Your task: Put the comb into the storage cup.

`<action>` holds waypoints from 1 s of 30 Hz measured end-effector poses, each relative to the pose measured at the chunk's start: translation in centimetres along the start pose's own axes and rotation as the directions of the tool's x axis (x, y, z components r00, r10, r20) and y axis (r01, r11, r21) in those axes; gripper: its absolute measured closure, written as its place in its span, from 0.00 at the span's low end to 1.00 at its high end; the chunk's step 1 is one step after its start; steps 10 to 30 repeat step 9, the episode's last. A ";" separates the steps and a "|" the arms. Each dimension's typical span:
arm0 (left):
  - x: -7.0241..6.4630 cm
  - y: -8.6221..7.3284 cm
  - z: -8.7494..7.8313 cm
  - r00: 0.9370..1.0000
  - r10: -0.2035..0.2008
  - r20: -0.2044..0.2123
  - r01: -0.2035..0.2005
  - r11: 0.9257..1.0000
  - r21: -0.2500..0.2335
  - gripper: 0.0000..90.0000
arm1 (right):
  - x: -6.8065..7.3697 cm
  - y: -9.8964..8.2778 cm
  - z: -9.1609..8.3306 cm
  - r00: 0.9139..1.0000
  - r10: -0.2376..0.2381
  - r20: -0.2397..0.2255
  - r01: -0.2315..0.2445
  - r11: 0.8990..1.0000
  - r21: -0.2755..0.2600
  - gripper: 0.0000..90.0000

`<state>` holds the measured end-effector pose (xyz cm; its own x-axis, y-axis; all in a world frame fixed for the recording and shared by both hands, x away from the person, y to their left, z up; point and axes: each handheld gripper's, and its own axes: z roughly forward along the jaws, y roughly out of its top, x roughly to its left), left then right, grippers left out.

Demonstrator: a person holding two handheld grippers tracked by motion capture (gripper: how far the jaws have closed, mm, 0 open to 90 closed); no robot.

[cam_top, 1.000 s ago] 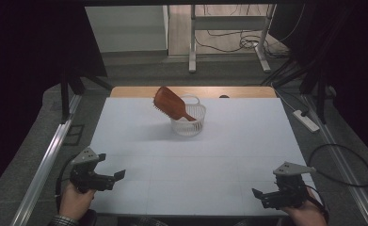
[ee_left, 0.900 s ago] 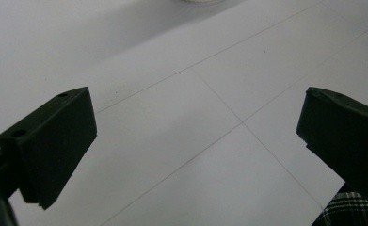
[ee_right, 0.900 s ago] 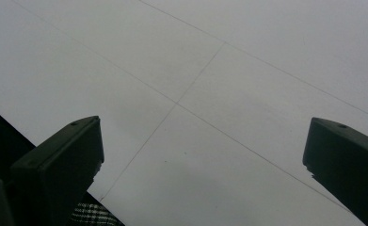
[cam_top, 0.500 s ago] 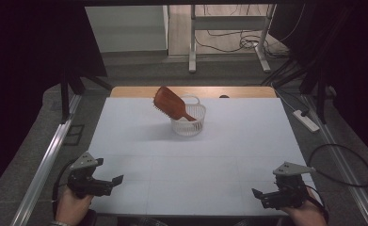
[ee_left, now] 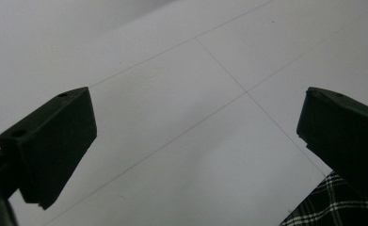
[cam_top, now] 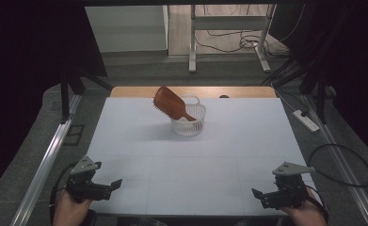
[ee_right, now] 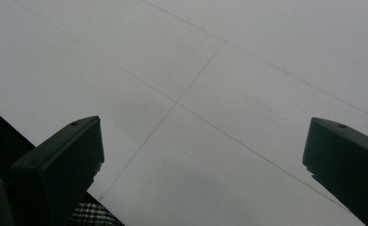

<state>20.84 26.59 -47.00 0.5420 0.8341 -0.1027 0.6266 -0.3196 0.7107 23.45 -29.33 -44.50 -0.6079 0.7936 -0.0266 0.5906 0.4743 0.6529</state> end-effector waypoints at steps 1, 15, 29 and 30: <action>0.0 0.0 0.0 1.000 0.000 -0.003 0.000 1.000 0.003 0.00 | 0.0 0.0 0.0 1.000 0.000 0.000 0.000 1.000 0.000 0.00; -0.2 0.0 0.1 1.000 -0.002 -0.021 0.002 1.000 0.023 0.00 | 0.0 0.0 0.0 1.000 -0.002 0.001 0.002 1.000 0.002 0.00; -0.2 0.0 0.1 1.000 -0.002 -0.021 0.002 1.000 0.023 0.00 | 0.0 0.0 0.0 1.000 -0.002 0.001 0.002 1.000 0.002 0.00; -0.2 0.0 0.1 1.000 -0.002 -0.021 0.002 1.000 0.023 0.00 | 0.0 0.0 0.0 1.000 -0.002 0.001 0.002 1.000 0.002 0.00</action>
